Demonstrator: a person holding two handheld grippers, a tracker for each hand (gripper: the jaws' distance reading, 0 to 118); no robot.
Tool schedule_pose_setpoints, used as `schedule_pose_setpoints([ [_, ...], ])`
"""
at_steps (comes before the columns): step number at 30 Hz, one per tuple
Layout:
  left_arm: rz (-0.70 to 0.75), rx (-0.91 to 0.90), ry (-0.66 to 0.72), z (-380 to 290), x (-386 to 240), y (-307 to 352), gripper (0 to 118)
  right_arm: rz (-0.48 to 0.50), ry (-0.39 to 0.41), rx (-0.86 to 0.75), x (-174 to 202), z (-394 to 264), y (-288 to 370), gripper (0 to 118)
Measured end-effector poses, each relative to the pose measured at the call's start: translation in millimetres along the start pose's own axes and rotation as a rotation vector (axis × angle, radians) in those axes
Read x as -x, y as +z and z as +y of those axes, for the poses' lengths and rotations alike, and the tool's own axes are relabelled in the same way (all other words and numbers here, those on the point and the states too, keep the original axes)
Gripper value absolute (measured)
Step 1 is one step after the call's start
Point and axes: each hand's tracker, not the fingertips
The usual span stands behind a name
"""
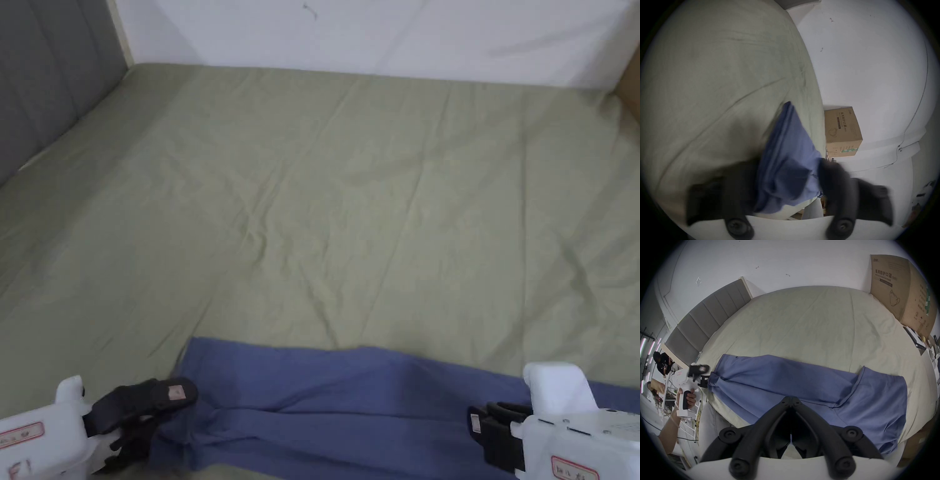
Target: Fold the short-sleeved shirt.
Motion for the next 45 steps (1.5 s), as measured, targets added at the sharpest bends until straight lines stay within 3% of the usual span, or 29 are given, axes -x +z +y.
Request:
schedule_pose_setpoints([
  [1, 0.056, 0.018, 0.042, -1, 7, -5, 27, 0.002, -0.007, 0.000, 1, -2, 0, 0],
  [2, 0.125, 0.034, 0.090, -3, 16, -13, 7, 0.005, -0.013, 0.002, 1, -3, -1, 0],
  [4, -0.081, 0.009, 0.109, -5, 27, -9, 7, 0.005, -0.023, 0.014, 0, -4, -3, 0],
  [6, -0.027, 0.033, 0.142, -2, 20, -4, 7, 0.002, -0.027, 0.017, -1, -6, 1, 0],
  [8, 0.059, 0.050, 0.042, 0, 4, -1, 7, 0.001, -0.027, 0.015, -6, -7, 4, 0],
  [11, 0.145, 0.049, 0.039, 0, -16, 0, 8, -0.020, -0.045, 0.005, -15, -7, 10, 0],
  [15, 0.174, -0.007, -0.073, -7, -64, 7, 8, -0.017, -0.096, -0.030, -31, -7, 23, 0],
  [18, 0.193, -0.035, -0.218, -15, -120, 6, 8, -0.030, -0.100, -0.048, -42, -7, 32, 0],
  [21, 0.220, -0.029, -0.473, -37, -190, -12, 8, -0.024, -0.111, -0.052, -52, -7, 35, 0],
  [25, 0.154, 0.097, -0.730, -86, -256, -69, 8, -0.051, -0.091, -0.061, -57, -14, 43, 0],
  [28, 0.210, 0.257, -0.974, -127, -274, -133, 8, -0.056, -0.106, -0.063, -65, -24, 47, 0],
  [35, 0.449, 0.472, -0.982, -181, -227, -251, 8, -0.047, -0.212, -0.051, -100, -46, 56, 0],
  [36, 0.427, 0.485, -0.988, -185, -224, -256, 13, -0.046, -0.225, -0.050, -103, -47, 58, 0],
  [37, 0.408, 0.474, -0.986, -184, -221, -257, 26, -0.049, -0.235, -0.054, -108, -49, 59, 0],
  [38, 0.387, 0.466, -0.946, -180, -221, -254, 54, -0.049, -0.237, -0.055, -112, -50, 61, 0],
  [40, 0.361, 0.470, -0.833, -172, -225, -246, 90, -0.064, -0.239, -0.055, -116, -51, 63, 0],
  [41, 0.348, 0.447, -0.779, -167, -227, -238, 96, -0.069, -0.238, -0.055, -118, -51, 64, 0],
  [45, 0.242, 0.298, -0.634, -134, -236, -198, 96, -0.061, -0.250, -0.063, -125, -52, 63, 0],
])
